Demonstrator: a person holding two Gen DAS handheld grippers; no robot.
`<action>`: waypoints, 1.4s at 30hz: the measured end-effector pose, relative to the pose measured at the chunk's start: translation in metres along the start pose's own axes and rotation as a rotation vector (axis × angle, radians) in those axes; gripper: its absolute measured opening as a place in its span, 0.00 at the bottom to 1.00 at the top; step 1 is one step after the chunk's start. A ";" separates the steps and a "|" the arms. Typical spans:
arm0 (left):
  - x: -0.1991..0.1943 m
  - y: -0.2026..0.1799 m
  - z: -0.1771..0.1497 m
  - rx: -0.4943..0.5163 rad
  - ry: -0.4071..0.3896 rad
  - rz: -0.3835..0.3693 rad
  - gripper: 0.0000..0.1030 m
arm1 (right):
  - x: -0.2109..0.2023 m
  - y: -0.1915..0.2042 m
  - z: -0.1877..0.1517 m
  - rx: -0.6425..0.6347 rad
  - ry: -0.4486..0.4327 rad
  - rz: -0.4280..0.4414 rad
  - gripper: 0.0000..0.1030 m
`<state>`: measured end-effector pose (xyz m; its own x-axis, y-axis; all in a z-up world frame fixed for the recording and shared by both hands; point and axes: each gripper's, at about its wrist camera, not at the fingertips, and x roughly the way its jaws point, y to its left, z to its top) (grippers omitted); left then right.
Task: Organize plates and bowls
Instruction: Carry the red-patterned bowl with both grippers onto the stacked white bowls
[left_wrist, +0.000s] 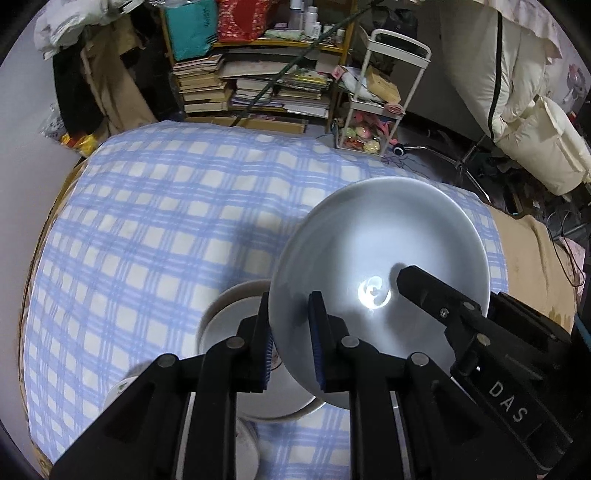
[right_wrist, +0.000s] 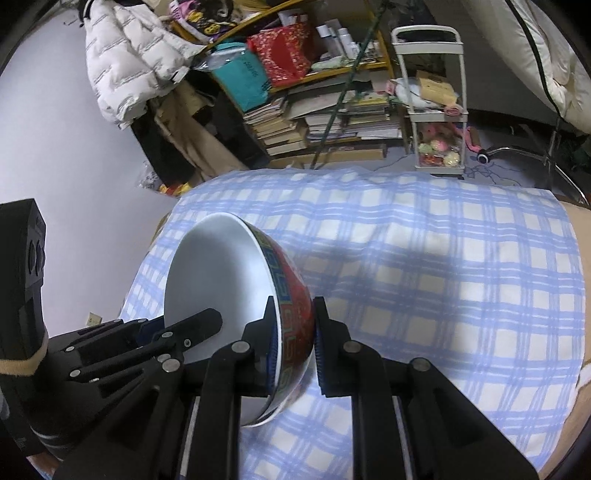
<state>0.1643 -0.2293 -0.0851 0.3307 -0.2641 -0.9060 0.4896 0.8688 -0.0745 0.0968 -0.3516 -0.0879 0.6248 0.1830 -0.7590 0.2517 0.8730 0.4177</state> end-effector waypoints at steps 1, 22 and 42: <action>-0.003 0.005 -0.003 -0.004 -0.002 0.002 0.17 | 0.000 0.006 -0.002 -0.006 0.002 0.007 0.18; -0.003 0.080 -0.055 -0.152 -0.021 -0.083 0.17 | 0.034 0.057 -0.043 -0.103 0.083 0.025 0.18; 0.045 0.093 -0.064 -0.131 0.087 -0.109 0.17 | 0.071 0.067 -0.058 -0.208 0.122 -0.110 0.18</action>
<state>0.1732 -0.1339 -0.1596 0.2075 -0.3277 -0.9217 0.4073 0.8856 -0.2232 0.1151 -0.2540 -0.1425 0.5049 0.1238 -0.8543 0.1482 0.9625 0.2270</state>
